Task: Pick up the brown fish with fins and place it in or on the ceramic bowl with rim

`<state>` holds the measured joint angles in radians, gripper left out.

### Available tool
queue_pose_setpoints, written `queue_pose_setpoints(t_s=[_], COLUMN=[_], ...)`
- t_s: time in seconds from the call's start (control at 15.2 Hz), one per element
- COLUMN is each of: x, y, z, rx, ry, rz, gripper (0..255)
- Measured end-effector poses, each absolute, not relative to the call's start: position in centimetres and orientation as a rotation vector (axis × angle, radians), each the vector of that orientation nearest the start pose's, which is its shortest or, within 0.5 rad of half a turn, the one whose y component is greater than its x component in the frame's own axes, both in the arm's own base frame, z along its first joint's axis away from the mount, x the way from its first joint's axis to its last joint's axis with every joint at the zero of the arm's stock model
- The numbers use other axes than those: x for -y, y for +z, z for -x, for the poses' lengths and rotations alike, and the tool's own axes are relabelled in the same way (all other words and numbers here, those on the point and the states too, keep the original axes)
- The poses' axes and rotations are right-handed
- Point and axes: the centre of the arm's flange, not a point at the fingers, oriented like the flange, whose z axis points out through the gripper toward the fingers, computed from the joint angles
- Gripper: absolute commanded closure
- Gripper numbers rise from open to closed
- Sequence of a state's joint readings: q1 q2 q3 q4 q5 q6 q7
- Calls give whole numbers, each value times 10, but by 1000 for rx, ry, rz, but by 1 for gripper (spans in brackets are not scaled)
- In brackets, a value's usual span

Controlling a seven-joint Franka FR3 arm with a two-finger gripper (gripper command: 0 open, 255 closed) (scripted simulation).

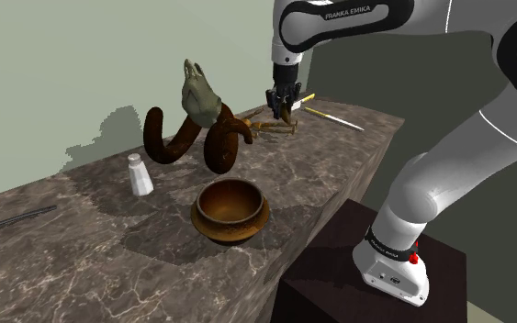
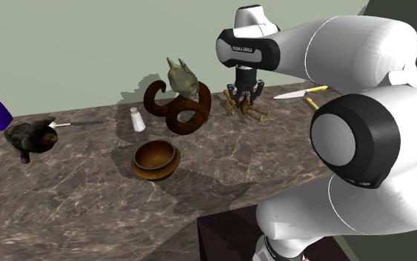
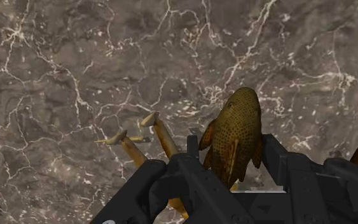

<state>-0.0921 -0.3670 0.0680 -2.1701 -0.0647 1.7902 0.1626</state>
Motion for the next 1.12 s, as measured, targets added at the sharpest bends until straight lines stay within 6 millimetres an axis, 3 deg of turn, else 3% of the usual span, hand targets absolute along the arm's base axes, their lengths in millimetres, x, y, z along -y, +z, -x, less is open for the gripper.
queue_pose_setpoints(t_s=[0.53, 0.66, 1.12], x=[13, -3, -87], y=[582, 583, 581], z=[-443, -436, -410], rx=[-285, -284, -283], ry=[13, 13, 13], rz=[3217, 3217, 3217], gripper=[255, 255, 255])
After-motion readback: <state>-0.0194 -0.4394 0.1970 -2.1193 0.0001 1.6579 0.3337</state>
